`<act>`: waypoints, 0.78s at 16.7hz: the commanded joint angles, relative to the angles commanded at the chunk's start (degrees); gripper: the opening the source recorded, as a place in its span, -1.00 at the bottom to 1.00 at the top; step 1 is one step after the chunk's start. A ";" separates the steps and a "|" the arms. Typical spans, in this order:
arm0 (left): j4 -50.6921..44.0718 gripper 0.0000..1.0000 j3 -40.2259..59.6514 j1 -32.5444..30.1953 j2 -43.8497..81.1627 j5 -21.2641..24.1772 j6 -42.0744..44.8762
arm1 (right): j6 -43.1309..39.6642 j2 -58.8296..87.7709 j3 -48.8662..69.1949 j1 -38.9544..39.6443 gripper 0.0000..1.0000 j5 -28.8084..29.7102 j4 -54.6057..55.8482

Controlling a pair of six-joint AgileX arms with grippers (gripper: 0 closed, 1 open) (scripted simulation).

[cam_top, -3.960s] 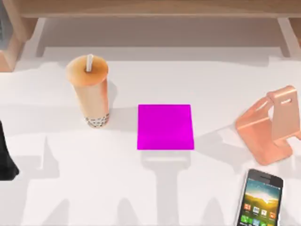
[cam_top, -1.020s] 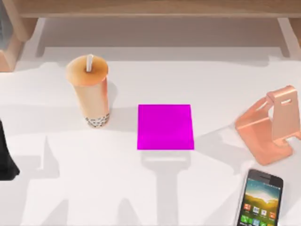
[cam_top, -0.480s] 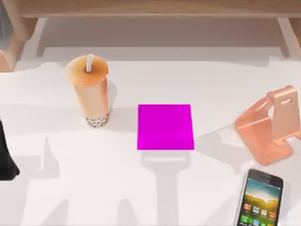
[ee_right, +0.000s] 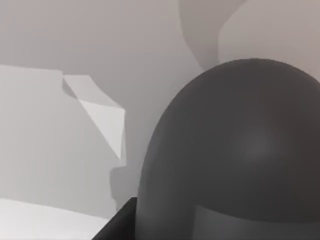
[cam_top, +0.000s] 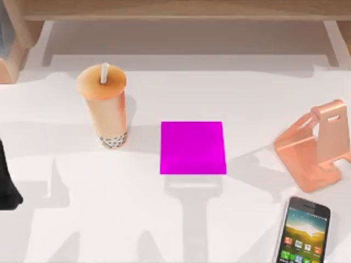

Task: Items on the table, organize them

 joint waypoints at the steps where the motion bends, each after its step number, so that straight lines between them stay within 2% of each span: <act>1: 0.00 1.00 0.00 0.00 0.00 0.00 0.00 | 0.00 0.00 0.00 0.00 -1.00 0.00 0.00; 7: 0.00 1.00 0.00 0.00 0.00 0.00 0.00 | 0.00 0.00 0.00 0.00 -1.00 0.00 0.00; 13: 0.00 1.00 0.00 0.00 0.00 0.00 0.00 | 0.51 -4.32 5.20 0.00 -1.00 0.52 -8.81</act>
